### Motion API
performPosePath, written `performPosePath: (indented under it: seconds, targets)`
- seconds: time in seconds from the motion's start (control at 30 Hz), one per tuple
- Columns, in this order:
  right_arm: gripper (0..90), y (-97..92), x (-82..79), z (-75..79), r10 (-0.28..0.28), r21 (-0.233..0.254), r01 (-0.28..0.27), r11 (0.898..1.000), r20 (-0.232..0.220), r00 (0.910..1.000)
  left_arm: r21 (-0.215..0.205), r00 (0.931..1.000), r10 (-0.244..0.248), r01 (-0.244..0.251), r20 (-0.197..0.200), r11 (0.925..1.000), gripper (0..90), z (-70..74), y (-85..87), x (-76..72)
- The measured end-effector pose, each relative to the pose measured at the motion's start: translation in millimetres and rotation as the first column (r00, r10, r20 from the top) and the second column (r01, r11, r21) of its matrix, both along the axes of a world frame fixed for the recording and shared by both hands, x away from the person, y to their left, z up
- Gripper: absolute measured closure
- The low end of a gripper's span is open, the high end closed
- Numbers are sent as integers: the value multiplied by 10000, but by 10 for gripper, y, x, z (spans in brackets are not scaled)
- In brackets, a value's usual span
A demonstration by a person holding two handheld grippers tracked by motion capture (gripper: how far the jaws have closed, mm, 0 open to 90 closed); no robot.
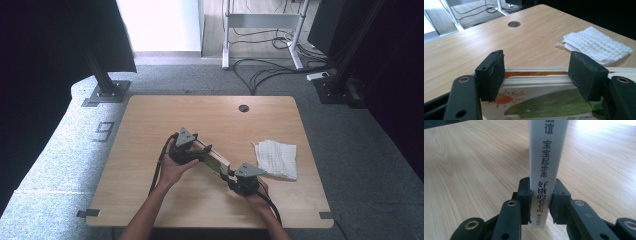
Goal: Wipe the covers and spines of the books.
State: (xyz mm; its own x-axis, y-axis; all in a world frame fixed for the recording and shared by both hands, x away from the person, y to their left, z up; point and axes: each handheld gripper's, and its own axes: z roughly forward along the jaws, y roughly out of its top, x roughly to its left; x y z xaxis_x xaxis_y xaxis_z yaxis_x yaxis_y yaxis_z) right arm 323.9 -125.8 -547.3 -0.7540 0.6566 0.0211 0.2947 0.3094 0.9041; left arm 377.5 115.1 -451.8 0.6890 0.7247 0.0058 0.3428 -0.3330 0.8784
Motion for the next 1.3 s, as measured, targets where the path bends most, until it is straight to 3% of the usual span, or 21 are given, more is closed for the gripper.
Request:
performPosePath:
  seconds: [0.13,0.37,0.63,0.9,1.0,1.07,1.1,1.13,1.17,1.3]
  targets:
    - [634,2,-9,-1,-2,65,2,10000,-87,10000,-30,9999,-51,51,-107,10000,288,-21,11,1]
    - [616,-10,-10,5,-175,224,178,9996,-131,9998,-267,9999,16,-12,122,9996,289,-62,14,-13]
    - [471,-77,-54,71,-477,678,482,9965,-85,9988,-303,9996,38,-29,296,9995,285,-78,24,-31]
    - [352,-377,-184,311,-252,1358,225,9905,177,9995,-404,9997,37,-26,258,9992,286,-87,37,-37]
    - [336,-563,-169,384,-720,1707,685,9829,140,9973,-412,9996,64,-53,265,9991,287,-88,33,-40]
    - [334,-678,-127,405,-1276,1692,1244,9777,81,9918,-393,9996,65,-55,273,9992,289,-86,33,-43]
    - [334,-678,-127,405,-1276,1692,1244,9777,81,9918,-393,9996,65,-55,273,9992,289,-86,33,-43]
    - [334,-776,-49,395,-2211,1230,2191,9679,24,9752,-381,9996,55,-44,277,9993,289,-85,34,-45]
    - [334,-813,-5,377,-2661,1013,2645,9590,16,9640,-376,9996,51,-41,273,9993,289,-84,35,-46]
    - [313,-935,169,292,-3889,339,3899,9202,-329,9207,-395,9996,71,-61,262,9992,289,-85,34,-44]
